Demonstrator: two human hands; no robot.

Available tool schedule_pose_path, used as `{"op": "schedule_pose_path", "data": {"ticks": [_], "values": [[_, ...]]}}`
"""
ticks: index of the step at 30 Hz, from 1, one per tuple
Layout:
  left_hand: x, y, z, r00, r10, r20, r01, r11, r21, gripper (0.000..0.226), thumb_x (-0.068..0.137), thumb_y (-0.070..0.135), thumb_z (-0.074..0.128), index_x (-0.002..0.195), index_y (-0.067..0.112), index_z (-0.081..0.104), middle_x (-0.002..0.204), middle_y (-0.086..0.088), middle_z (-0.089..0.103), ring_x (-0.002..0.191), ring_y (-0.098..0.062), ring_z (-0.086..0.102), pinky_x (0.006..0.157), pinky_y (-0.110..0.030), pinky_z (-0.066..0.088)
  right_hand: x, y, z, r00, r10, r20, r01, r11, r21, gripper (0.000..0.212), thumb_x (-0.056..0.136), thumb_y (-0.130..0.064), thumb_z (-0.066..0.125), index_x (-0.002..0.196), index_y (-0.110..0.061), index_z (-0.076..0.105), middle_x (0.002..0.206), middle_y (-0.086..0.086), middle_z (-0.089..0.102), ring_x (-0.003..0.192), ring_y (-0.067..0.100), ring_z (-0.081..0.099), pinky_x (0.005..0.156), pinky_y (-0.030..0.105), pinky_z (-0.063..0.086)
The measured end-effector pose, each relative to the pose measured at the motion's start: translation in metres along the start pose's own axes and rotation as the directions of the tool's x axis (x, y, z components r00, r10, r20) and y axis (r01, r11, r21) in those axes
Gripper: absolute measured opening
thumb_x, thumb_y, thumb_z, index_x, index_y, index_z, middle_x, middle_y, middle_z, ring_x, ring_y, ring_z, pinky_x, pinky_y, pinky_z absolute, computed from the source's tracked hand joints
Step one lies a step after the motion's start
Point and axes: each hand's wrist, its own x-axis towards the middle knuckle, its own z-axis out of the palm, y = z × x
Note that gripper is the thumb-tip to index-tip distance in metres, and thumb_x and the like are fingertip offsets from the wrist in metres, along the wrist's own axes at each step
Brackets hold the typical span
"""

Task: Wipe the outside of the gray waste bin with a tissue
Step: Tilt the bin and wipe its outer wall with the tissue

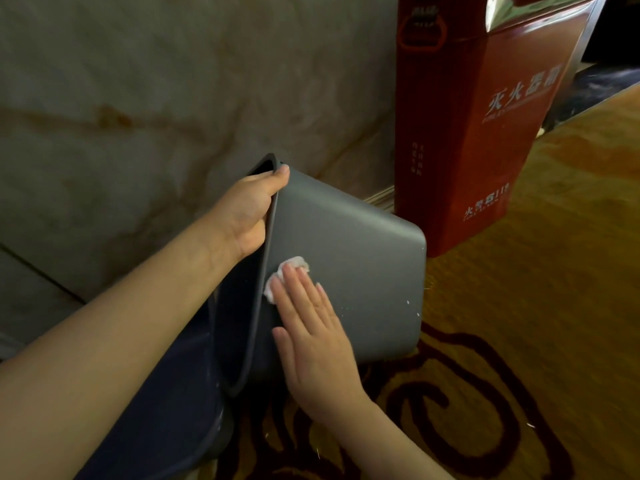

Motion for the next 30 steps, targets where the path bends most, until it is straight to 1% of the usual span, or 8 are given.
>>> {"op": "schedule_pose_path", "data": {"ticks": [4,7,10,13,19,22,25,30], "values": [[0.01,0.013,0.021,0.998,-0.008,0.064,0.006,0.999,0.036,0.024,0.093,0.025,0.049,0.077,0.012,0.062,0.055,0.005,0.072,0.056,-0.006,0.069,0.054,-0.019,0.055,-0.006,0.031,-0.005,0.976,0.19,-0.103,-0.188,0.982,0.03,0.049,0.098,-0.034,0.022,0.144,-0.027,0.006,0.154,-0.008,0.007,0.143,0.003,-0.001,0.116,0.026,0.003],[0.007,0.014,0.03,0.99,-0.045,0.132,0.025,0.988,0.155,0.025,0.094,0.031,0.047,0.081,0.017,0.062,0.069,0.004,0.073,0.062,-0.003,0.069,0.063,-0.019,0.056,-0.004,0.053,-0.01,0.938,0.323,-0.125,-0.315,0.946,0.082,0.047,0.099,-0.038,0.016,0.144,-0.027,0.009,0.156,-0.006,0.01,0.142,-0.001,-0.002,0.118,0.028,0.007],[-0.024,-0.024,0.019,0.999,-0.028,0.037,0.014,0.946,0.323,0.02,0.097,0.025,0.039,0.1,0.018,0.058,0.105,-0.007,0.067,0.092,-0.013,0.067,0.085,-0.03,0.053,-0.002,0.066,-0.011,0.912,0.399,-0.097,-0.388,0.914,0.116,0.049,0.096,-0.045,0.009,0.143,-0.031,0.008,0.156,-0.011,0.008,0.139,-0.007,-0.005,0.118,0.029,0.01],[-0.047,-0.045,0.011,0.996,0.049,-0.078,-0.022,0.947,0.322,0.029,0.097,0.024,0.038,0.122,0.02,0.051,0.121,-0.01,0.062,0.112,-0.025,0.059,0.1,-0.043,0.045,-0.005,0.068,-0.006,0.905,0.418,-0.082,-0.406,0.905,0.131,0.051,0.095,-0.048,0.008,0.144,-0.031,0.012,0.154,-0.015,0.007,0.138,-0.009,-0.004,0.117,0.023,0.007],[-0.032,-0.039,0.014,0.998,-0.008,-0.061,0.02,0.978,0.206,0.039,0.098,0.026,0.038,0.134,0.015,0.045,0.121,-0.003,0.06,0.102,-0.013,0.06,0.085,-0.028,0.049,0.016,0.08,-0.015,0.848,0.527,-0.049,-0.501,0.829,0.251,0.048,0.1,-0.035,0.018,0.146,-0.022,0.021,0.157,-0.006,0.01,0.138,-0.005,0.0,0.113,0.018,0.001],[-0.027,-0.04,0.015,0.997,-0.002,-0.08,0.016,0.983,0.183,0.039,0.097,0.027,0.038,0.132,0.013,0.047,0.127,-0.005,0.059,0.111,-0.017,0.058,0.099,-0.033,0.044,0.042,0.067,-0.021,0.911,0.412,-0.035,-0.383,0.873,0.301,0.046,0.101,-0.032,0.021,0.144,-0.018,0.029,0.156,-0.003,0.016,0.138,-0.004,0.003,0.112,0.014,-0.001],[-0.027,-0.039,0.016,0.999,0.027,-0.033,-0.02,0.98,0.196,0.039,0.098,0.028,0.037,0.133,0.016,0.049,0.127,0.004,0.058,0.116,-0.009,0.054,0.1,-0.024,0.04,0.069,0.044,-0.025,0.985,0.169,-0.045,-0.148,0.944,0.296,0.046,0.1,-0.03,0.022,0.144,-0.018,0.026,0.153,-0.008,0.013,0.141,0.0,0.003,0.115,0.018,0.001],[-0.025,-0.04,0.015,1.0,0.026,0.005,-0.027,0.972,0.233,0.027,0.097,0.03,0.036,0.108,0.031,0.061,0.117,0.012,0.063,0.117,-0.004,0.054,0.1,-0.022,0.039,0.077,0.05,-0.026,0.989,0.068,-0.129,-0.049,0.988,0.146,0.045,0.1,-0.029,0.022,0.144,-0.021,0.025,0.15,-0.011,0.015,0.142,0.002,0.006,0.117,0.023,0.006]]}}
